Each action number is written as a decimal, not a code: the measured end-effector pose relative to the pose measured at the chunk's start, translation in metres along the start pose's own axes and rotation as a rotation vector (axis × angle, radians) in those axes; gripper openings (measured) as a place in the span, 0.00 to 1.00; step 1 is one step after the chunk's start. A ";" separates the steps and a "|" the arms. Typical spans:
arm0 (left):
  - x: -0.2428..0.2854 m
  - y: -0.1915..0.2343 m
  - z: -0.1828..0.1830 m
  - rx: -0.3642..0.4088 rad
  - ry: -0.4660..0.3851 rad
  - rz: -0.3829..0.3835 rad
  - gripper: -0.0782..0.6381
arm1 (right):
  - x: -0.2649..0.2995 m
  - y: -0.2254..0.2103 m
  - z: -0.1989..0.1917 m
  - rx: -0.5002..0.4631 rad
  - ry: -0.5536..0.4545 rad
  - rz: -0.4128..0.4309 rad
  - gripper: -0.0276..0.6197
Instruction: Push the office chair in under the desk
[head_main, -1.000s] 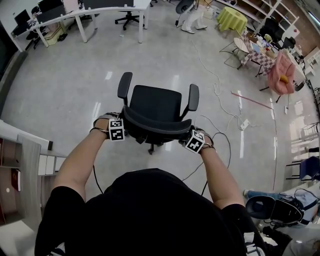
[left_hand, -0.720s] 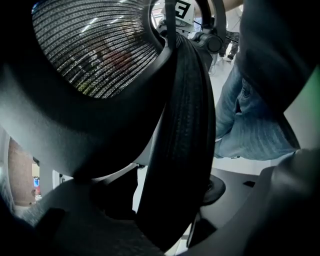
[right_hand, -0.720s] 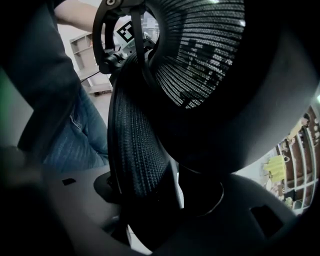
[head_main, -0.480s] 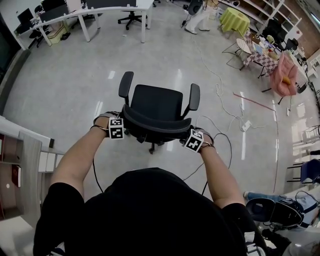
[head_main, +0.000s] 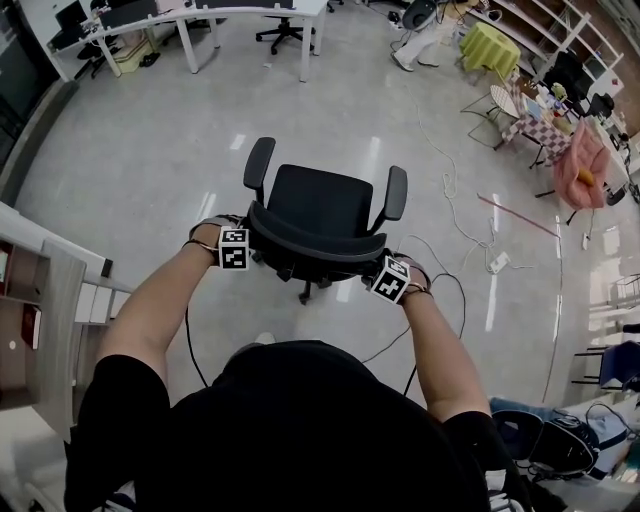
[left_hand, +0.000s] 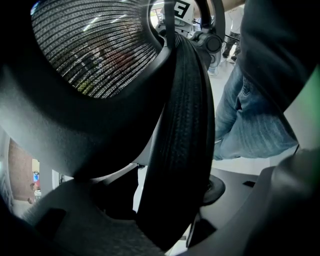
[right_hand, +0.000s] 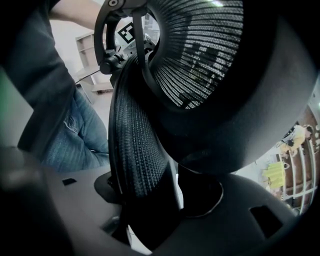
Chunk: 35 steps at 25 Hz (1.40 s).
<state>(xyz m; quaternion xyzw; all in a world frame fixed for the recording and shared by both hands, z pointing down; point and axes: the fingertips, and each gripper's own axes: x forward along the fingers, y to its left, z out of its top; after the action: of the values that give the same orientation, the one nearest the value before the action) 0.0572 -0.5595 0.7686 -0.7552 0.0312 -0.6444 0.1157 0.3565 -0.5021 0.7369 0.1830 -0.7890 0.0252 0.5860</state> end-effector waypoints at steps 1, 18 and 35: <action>-0.001 -0.001 0.001 -0.006 0.000 0.003 0.51 | -0.001 -0.001 0.000 -0.007 -0.004 0.000 0.44; 0.000 -0.008 0.008 -0.050 0.010 0.005 0.51 | -0.004 -0.011 -0.006 -0.058 -0.008 0.003 0.42; -0.018 -0.073 -0.055 -0.169 0.017 0.056 0.47 | 0.017 0.030 0.052 -0.214 -0.003 0.053 0.39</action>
<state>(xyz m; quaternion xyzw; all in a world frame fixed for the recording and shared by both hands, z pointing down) -0.0075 -0.4926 0.7746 -0.7555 0.1074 -0.6426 0.0693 0.2956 -0.4917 0.7418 0.0985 -0.7926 -0.0442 0.6001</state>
